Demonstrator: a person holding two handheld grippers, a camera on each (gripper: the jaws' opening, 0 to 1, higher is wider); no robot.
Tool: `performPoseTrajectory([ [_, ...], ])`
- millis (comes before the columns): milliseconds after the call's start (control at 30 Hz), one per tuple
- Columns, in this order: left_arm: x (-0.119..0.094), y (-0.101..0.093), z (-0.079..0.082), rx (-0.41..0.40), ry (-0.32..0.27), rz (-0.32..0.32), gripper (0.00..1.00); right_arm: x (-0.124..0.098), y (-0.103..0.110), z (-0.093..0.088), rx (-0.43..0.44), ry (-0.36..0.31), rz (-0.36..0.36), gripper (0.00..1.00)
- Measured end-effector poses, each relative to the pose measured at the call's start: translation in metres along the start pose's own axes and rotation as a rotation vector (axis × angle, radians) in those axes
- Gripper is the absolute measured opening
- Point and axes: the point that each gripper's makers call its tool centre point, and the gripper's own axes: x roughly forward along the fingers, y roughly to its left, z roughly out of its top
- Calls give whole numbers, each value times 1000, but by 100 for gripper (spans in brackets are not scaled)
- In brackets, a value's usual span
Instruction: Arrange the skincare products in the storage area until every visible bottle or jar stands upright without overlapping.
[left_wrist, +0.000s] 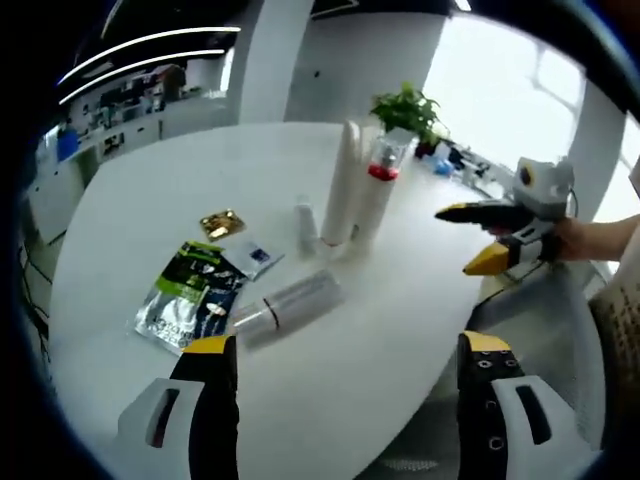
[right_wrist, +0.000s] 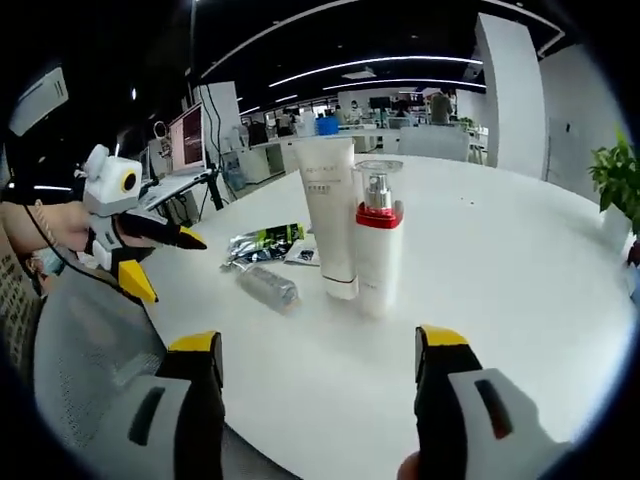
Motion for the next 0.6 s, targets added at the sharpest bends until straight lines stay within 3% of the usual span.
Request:
performPoseTrajectory([
  [333, -32, 7, -19, -44, -11, 51, 88, -21, 3, 2, 43, -19, -26, 82],
  [600, -37, 1, -23, -50, -13, 52, 89, -25, 7, 10, 71, -44, -40, 81],
])
